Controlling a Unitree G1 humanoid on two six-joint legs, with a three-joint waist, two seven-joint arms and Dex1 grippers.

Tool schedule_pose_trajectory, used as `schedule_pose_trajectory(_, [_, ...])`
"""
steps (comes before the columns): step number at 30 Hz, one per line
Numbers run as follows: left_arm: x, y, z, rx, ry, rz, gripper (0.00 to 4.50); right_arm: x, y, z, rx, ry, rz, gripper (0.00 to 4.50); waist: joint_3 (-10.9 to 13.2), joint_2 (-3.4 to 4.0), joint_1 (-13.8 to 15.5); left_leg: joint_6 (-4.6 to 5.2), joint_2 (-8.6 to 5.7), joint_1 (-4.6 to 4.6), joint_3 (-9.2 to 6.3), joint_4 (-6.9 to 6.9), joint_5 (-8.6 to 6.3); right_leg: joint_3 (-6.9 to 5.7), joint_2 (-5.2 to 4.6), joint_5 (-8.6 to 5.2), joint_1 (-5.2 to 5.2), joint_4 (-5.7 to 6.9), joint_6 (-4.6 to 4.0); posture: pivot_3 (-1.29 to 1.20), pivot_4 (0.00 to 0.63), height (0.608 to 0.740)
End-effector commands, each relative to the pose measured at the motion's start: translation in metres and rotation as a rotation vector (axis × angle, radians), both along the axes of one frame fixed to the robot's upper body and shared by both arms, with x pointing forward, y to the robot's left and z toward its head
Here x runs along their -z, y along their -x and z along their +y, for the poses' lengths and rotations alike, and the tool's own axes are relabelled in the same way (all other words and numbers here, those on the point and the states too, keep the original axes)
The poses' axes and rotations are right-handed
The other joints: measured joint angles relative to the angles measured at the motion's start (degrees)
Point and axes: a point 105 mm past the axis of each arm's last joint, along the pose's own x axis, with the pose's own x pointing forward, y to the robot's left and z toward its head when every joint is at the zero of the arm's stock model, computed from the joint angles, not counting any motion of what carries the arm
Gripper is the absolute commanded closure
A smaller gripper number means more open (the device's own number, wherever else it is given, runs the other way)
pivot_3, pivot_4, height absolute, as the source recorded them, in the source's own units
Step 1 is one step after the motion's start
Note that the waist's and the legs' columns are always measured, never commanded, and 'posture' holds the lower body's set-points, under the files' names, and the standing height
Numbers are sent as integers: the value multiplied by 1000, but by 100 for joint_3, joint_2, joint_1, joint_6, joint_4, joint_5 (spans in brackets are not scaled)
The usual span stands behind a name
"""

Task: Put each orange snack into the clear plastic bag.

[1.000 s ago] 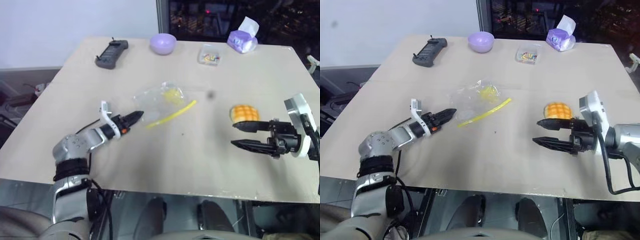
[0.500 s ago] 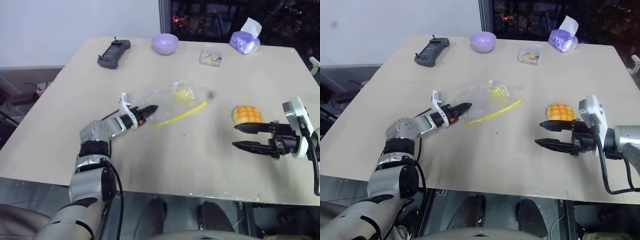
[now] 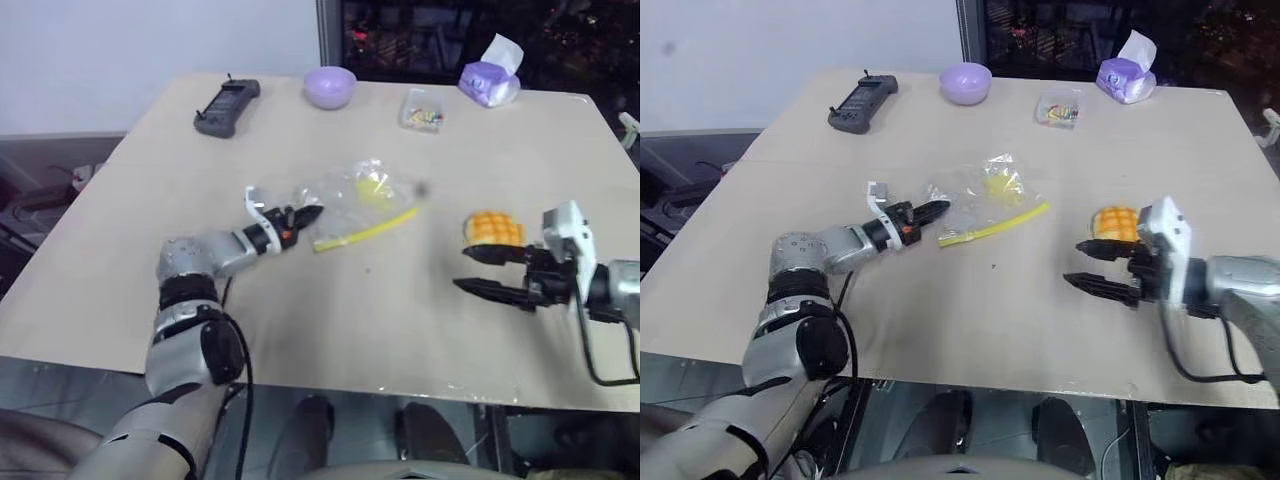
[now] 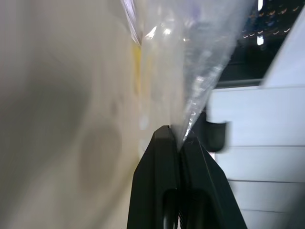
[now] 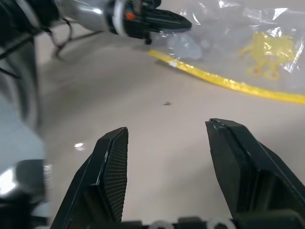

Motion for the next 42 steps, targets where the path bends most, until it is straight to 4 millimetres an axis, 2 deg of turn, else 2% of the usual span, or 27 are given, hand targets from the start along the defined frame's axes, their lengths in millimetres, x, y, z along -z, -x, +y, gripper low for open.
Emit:
schedule_pose_trajectory(1, [-32, 1, -4, 32, 182, 30, 4442, 5, -46, -1, 229, 141, -257, 1696, 10, -18, -50, -1, 1, -1, 2, -2, 0, 4, 0, 0, -9, 5, 0, 0, 150, 740])
schedule_pose_trajectory(3, [-34, 2, -6, 27, 222, 71, 4442, 12, -59, 3, 264, 244, -383, 1696, 10, -16, -76, -15, 1, -2, -1, -2, 9, 11, -1, 0, -17, 11, 0, 0, 150, 740])
schedule_pose_trajectory(6, [-36, -2, -7, -14, 278, 137, 4442, 25, -68, 12, 222, 408, -561, 1696, 10, -17, -95, -28, 1, -14, 0, -8, 15, 24, -4, 0, -38, 7, 0, 0, 150, 740])
schedule_pose_trajectory(9, [-32, -3, -8, -54, 264, 228, 4442, 35, -71, 27, 184, 431, -634, 1696, 8, -22, -105, -31, 0, -95, 1, 13, 17, 32, -11, 2, -121, 25, 0, 0, 150, 740])
schedule_pose_trajectory(13, [-38, -2, -12, -95, 293, 285, 4442, 32, -85, 43, 219, 408, -723, 1696, 8, -24, -105, -32, -1, -97, 21, 11, 17, 47, -22, 2, -134, 38, 1, 0, 150, 740])
schedule_pose_trajectory(17, [-34, 6, -17, -125, 306, 367, 4442, 31, -103, 58, 239, 391, -762, 1696, 8, -25, -94, -35, -10, -86, 39, 22, 19, 64, -30, 2, -142, 78, 1, 0, 150, 740])
schedule_pose_trajectory(23, [-38, 11, -18, -164, 330, 416, 4442, 46, -109, 70, 191, 382, -729, 1696, 6, -27, -23, -47, -11, -85, 56, 27, 27, 62, -19, 2, -144, 92, 0, 0, 150, 740])
schedule_pose_trajectory(25, [-40, 10, -17, -177, 334, 421, 4442, 49, -108, 70, 177, 383, -722, 1696, 6, -28, 2, -47, -12, -85, 57, 27, 28, 62, -17, 2, -144, 91, 0, 0, 150, 740])
schedule_pose_trajectory(32, [-42, 8, -12, -200, 353, 434, 4442, 40, -103, 51, 175, 363, -707, 1696, 6, -28, 23, -47, -13, -86, 56, 28, 28, 60, -16, 2, -141, 87, 0, 0, 150, 740])
schedule_pose_trajectory(42, [-33, 7, -11, -163, 360, 444, 4442, 55, -119, 68, 182, 410, -709, 1696, 5, -30, -9, -53, -3, -81, 55, 27, 31, 66, 0, 3, -141, 91, -1, 0, 150, 740])
